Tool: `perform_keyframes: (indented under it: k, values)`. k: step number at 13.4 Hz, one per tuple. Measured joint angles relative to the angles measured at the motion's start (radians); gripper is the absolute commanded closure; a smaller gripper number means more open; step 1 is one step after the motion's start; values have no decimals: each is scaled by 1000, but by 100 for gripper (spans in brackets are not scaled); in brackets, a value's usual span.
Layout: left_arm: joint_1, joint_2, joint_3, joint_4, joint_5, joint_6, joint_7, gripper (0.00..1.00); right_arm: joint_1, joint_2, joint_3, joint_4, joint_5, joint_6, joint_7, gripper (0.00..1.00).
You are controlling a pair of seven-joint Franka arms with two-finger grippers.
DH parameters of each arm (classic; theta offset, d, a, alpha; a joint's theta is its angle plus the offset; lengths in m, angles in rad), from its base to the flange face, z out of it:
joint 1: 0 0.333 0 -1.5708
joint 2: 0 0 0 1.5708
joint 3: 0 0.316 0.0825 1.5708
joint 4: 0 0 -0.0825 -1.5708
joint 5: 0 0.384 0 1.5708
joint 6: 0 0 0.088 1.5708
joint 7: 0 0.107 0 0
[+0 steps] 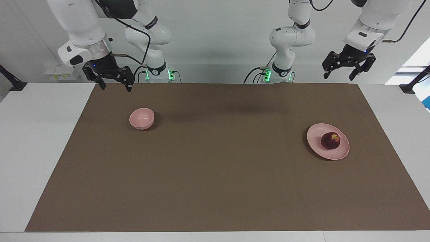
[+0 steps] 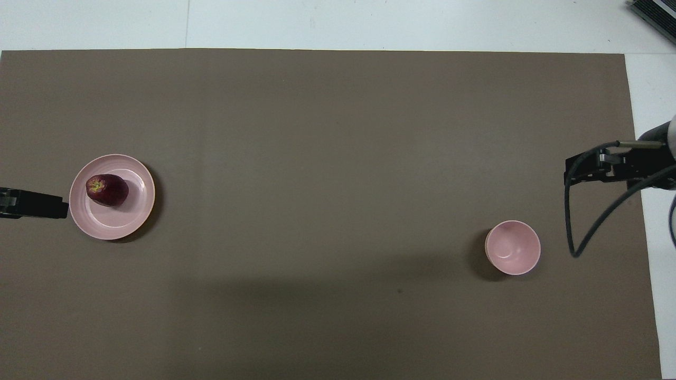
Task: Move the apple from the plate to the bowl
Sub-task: 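Lower the left gripper onto the red apple on the pink plate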
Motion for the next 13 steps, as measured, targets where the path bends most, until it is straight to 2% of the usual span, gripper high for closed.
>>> perform_keyframes:
  k: [6,10,13]
  values:
    - [0,0,0,0,-1,1,0,0,-8,-1,1,-7,0,0,-3,0]
    - [0,0,1,-1,-2,13,0,0,-3,-55,11,-124,28,82,-5,0]
    - [25,3,7,-11,-2,84,0,0,-3,-79,15,-184,59,104,-5,0]
